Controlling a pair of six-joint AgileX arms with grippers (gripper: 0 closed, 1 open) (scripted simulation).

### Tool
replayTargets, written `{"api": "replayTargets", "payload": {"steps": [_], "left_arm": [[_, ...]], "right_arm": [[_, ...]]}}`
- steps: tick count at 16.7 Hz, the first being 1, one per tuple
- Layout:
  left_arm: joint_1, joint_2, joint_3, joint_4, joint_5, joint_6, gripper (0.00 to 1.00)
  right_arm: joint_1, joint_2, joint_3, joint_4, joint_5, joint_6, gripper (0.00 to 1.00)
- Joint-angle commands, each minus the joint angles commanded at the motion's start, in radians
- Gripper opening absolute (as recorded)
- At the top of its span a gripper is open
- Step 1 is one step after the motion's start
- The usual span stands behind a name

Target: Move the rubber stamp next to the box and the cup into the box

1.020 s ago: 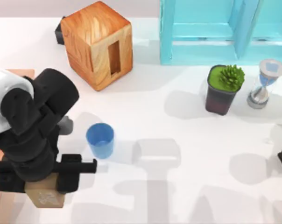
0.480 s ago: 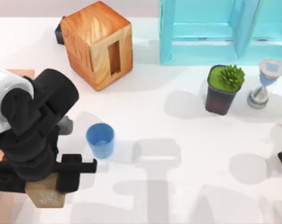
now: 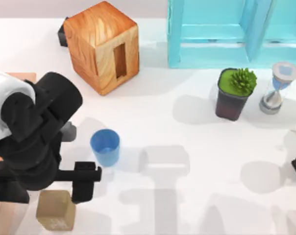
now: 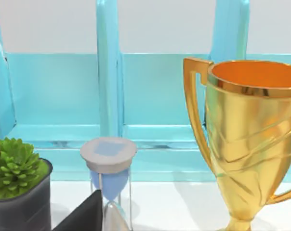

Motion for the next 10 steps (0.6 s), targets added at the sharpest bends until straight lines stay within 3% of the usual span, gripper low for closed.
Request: {"api": "replayTargets", "payload": {"steps": [10], "left_arm": [[-0.005, -0.002, 0.038, -0.039, -0.001, 0.001, 1.00]], "right_arm": [[0.000, 0.000, 0.000, 0.000, 0.000, 0.000, 1.00]]}}
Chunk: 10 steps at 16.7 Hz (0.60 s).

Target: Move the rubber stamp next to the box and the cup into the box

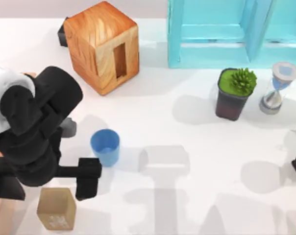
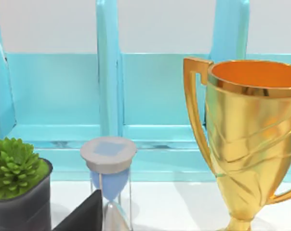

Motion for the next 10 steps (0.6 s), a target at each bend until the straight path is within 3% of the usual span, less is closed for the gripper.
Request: {"api": "replayTargets", "payload": {"steps": [10], "left_arm": [[-0.002, -0.033, 0.326, -0.362, 0.001, -0.008, 1.00]], "right_arm": [[0.000, 0.000, 0.000, 0.000, 0.000, 0.000, 1.00]]}}
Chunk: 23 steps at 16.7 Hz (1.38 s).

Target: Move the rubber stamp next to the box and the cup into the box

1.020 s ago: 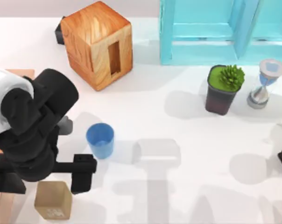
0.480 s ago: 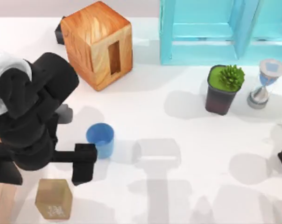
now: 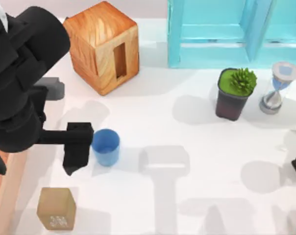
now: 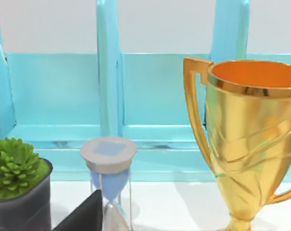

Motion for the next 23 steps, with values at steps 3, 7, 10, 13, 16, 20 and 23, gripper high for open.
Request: {"api": "replayTargets", "payload": {"steps": [3, 7, 10, 13, 16, 20, 23], "left_arm": [[0.000, -0.001, 0.005, -0.005, 0.000, 0.000, 1.00], [-0.008, 0.042, 0.035, 0.009, -0.001, -0.004, 1.00], [-0.026, 0.168, 0.126, 0.047, -0.001, -0.016, 1.00], [-0.044, 0.347, 0.238, 0.100, 0.000, -0.035, 1.00], [-0.058, 0.515, 0.343, 0.155, 0.001, -0.054, 1.00], [-0.067, 0.619, 0.417, 0.201, 0.003, -0.066, 1.00], [-0.067, 0.620, 0.418, 0.201, 0.003, -0.066, 1.00]], "right_arm": [[0.000, 0.000, 0.000, 0.000, 0.000, 0.000, 1.00], [0.000, 0.000, 0.000, 0.000, 0.000, 0.000, 1.00], [0.000, 0.000, 0.000, 0.000, 0.000, 0.000, 1.00], [0.000, 0.000, 0.000, 0.000, 0.000, 0.000, 1.00], [0.000, 0.000, 0.000, 0.000, 0.000, 0.000, 1.00], [0.000, 0.000, 0.000, 0.000, 0.000, 0.000, 1.00], [0.000, 0.000, 0.000, 0.000, 0.000, 0.000, 1.00]]}}
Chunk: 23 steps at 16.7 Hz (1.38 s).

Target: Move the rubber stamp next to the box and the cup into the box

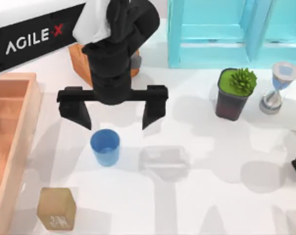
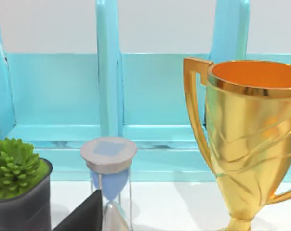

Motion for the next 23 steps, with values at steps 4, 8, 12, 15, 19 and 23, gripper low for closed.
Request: {"api": "replayTargets", "payload": {"steps": [4, 8, 12, 15, 19, 23], "left_arm": [[0.003, 0.007, -0.034, 0.039, 0.000, 0.003, 1.00], [0.003, 0.045, -0.140, 0.189, 0.000, 0.004, 1.00], [0.002, 0.074, -0.214, 0.288, 0.001, 0.003, 1.00], [0.002, 0.075, -0.214, 0.289, 0.001, 0.003, 1.00], [0.002, 0.075, -0.214, 0.289, 0.001, 0.003, 0.70], [0.002, 0.075, -0.214, 0.289, 0.001, 0.003, 0.40]], "right_arm": [[0.000, 0.000, 0.000, 0.000, 0.000, 0.000, 1.00], [0.000, 0.000, 0.000, 0.000, 0.000, 0.000, 1.00], [0.000, 0.000, 0.000, 0.000, 0.000, 0.000, 1.00], [0.000, 0.000, 0.000, 0.000, 0.000, 0.000, 1.00], [0.000, 0.000, 0.000, 0.000, 0.000, 0.000, 1.00], [0.000, 0.000, 0.000, 0.000, 0.000, 0.000, 1.00]]}}
